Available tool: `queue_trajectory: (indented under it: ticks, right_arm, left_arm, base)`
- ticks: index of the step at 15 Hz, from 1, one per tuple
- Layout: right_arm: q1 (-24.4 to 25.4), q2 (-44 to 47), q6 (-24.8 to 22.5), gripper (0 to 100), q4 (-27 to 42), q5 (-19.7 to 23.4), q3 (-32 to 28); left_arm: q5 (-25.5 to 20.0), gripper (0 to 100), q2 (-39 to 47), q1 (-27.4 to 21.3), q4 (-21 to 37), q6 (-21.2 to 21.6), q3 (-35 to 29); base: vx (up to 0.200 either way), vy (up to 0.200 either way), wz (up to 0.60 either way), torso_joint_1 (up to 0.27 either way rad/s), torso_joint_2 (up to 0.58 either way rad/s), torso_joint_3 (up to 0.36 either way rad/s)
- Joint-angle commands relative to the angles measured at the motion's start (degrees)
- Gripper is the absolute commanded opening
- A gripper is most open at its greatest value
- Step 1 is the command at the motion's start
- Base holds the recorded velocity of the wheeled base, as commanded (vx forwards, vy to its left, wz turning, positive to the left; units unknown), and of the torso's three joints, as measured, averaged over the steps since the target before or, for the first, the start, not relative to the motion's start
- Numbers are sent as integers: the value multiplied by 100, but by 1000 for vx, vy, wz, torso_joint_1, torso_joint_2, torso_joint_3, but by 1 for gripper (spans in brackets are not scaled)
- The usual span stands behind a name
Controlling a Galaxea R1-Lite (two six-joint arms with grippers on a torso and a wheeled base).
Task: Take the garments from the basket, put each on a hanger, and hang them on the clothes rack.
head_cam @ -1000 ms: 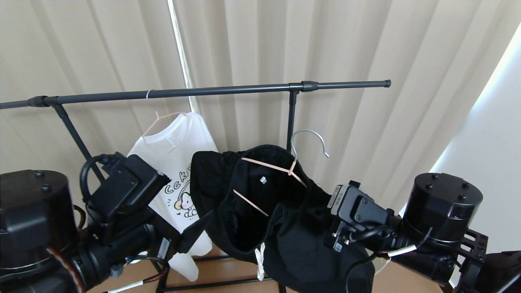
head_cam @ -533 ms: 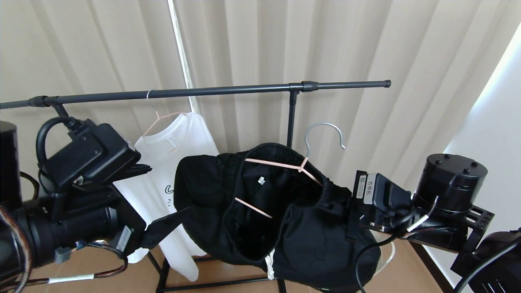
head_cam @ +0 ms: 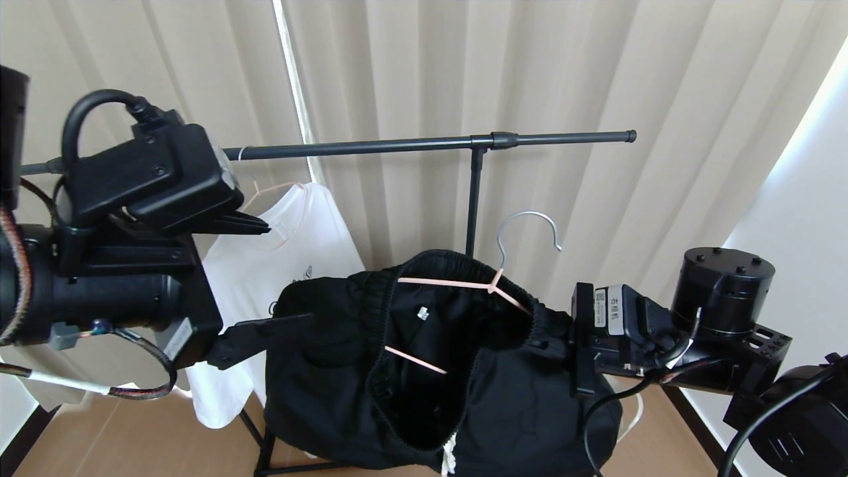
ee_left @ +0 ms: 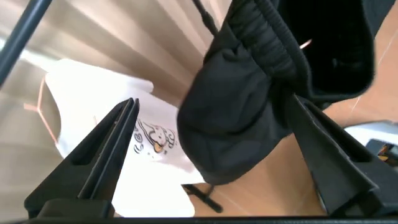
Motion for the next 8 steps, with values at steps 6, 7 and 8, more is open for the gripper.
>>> queue_trajectory:
  ticks: [6,7,8]
  right_arm:
    - [86,-34,34,0,26,143,67]
    - [95,-42,43,0,26,143,67]
    - [103,-42,43,0,26,143,76]
  left_arm:
    - [-1735,100,1230,72,746,664,-1019]
    - [-1867,100,1318,169,869,813,-1133]
    - [-1972,100,1397,257,992,1059,-1194]
  base:
    - [0,0,0,0,0,0]
    - [0,0,0,0,0,0]
    - [0,0,0,0,0,0]
